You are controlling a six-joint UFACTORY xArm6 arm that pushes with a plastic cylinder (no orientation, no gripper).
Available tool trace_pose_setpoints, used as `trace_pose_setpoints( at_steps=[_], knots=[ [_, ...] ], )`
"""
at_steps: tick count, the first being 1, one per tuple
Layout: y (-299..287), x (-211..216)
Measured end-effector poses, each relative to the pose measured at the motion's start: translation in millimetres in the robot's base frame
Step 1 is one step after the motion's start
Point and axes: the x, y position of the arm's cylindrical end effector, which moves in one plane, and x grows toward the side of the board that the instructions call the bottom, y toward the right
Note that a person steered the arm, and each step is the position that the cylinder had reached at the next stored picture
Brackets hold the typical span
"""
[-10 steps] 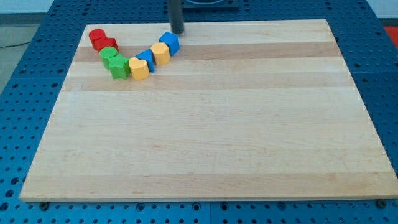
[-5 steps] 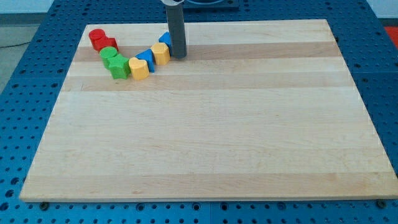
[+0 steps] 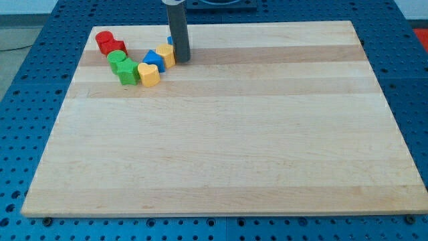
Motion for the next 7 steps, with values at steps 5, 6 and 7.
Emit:
trace_pose_setpoints(
  at_steps=[5, 6, 7],
  knots=[
    [-33, 81],
    [-39, 79],
    [-39, 68]
  ],
)
